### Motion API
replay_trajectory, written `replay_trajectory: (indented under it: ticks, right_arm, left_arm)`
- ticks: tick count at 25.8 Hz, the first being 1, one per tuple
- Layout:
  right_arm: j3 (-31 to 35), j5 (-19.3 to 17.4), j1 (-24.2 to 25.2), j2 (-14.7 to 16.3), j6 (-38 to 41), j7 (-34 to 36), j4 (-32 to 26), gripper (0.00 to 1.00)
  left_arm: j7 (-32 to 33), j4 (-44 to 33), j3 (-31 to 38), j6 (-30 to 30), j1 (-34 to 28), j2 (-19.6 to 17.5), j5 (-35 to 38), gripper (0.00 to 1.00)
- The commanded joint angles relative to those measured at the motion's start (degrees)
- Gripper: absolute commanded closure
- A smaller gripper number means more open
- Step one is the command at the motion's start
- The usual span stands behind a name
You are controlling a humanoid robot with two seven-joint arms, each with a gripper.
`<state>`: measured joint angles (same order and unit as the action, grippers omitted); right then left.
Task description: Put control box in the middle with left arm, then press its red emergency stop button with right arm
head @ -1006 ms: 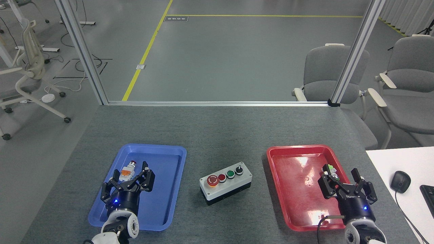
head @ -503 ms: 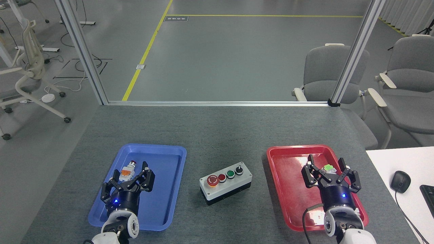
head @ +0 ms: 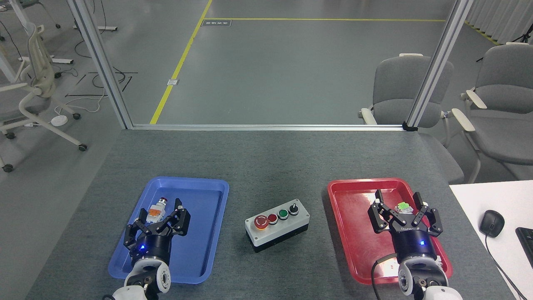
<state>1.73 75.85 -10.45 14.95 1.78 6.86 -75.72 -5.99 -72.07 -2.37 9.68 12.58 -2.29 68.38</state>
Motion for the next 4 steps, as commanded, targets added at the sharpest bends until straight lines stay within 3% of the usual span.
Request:
replay_trajectory:
  ticks: [1,4]
  right_arm:
    - [-0.59,0.00,0.61,-0.01,-0.37,0.00,0.04,0.02]
    - [-1.11,0.00,0.87,-0.10,-0.37,0.00,0.04,0.02]
  left_arm:
    - [0.01,0.00,0.00,-0.01,-0.01,0.00,0.00,0.01]
    - [0.01,0.00,0.00,-0.01,-0.01,0.00,0.00,0.01]
